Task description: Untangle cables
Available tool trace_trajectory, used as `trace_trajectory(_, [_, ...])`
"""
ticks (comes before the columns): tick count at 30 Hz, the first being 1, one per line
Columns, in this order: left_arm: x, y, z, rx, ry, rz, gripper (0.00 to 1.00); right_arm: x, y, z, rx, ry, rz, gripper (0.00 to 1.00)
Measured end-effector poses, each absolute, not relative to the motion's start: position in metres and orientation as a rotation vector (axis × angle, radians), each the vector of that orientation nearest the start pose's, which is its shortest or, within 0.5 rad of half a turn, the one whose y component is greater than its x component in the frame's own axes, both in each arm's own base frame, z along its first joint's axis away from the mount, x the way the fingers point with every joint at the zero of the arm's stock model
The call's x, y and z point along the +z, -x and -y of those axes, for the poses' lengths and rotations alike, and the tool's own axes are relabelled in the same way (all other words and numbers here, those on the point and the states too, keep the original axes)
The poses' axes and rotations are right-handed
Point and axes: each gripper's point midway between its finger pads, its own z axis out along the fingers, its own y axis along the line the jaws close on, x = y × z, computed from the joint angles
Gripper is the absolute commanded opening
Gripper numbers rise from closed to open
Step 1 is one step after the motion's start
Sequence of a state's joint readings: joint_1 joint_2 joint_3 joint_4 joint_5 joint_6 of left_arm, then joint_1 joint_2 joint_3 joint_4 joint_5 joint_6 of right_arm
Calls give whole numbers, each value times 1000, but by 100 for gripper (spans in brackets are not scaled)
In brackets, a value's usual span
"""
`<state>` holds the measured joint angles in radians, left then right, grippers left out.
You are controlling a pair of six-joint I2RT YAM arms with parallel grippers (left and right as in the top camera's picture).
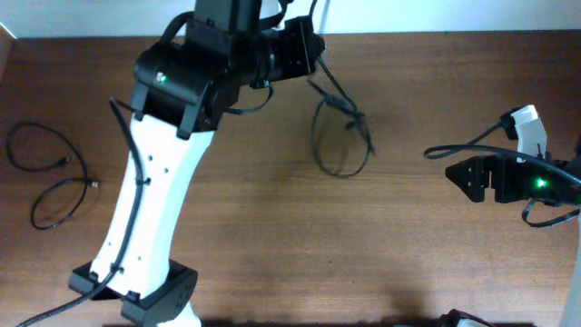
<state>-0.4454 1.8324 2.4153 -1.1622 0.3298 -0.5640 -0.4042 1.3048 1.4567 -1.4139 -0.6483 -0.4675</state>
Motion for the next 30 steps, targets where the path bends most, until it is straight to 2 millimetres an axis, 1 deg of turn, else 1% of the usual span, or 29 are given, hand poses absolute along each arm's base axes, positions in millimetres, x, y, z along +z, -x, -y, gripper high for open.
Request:
trace_trajectory(6, [428, -388, 250, -940, -82, -2253, 0, 267, -269, -2, 638, 216, -2505, 99])
trace_trajectory(12, [449, -387, 265, -1054, -164, -2166, 0, 269, -270, -6, 666, 223, -2486, 99])
trace_trajectory(15, [455, -384, 270, -1099, -188, -2145, 0, 274, -271, -11, 698, 267, -2450, 99])
trace_trajectory(19, [468, -382, 277, -1171, -208, -2100, 0, 281, -270, -33, 745, 443, -2374, 99])
trace_trajectory(20, [471, -381, 280, -1194, -214, -2088, 0, 282, -269, -43, 759, 519, -2352, 99])
trace_trajectory(23, [477, -378, 284, -1238, -236, -2072, 0, 285, -270, -63, 763, 663, -2295, 100])
trace_trajectory(26, [480, -372, 288, -1286, -266, -2066, 0, 288, -274, -79, 759, 772, -2236, 100])
trace_trajectory(28, [485, -367, 292, -1323, -296, -2051, 0, 287, -278, -88, 765, 826, -2208, 96])
trace_trajectory(30, [489, -363, 295, -1358, -329, -2037, 0, 284, -284, -92, 772, 853, -2201, 92])
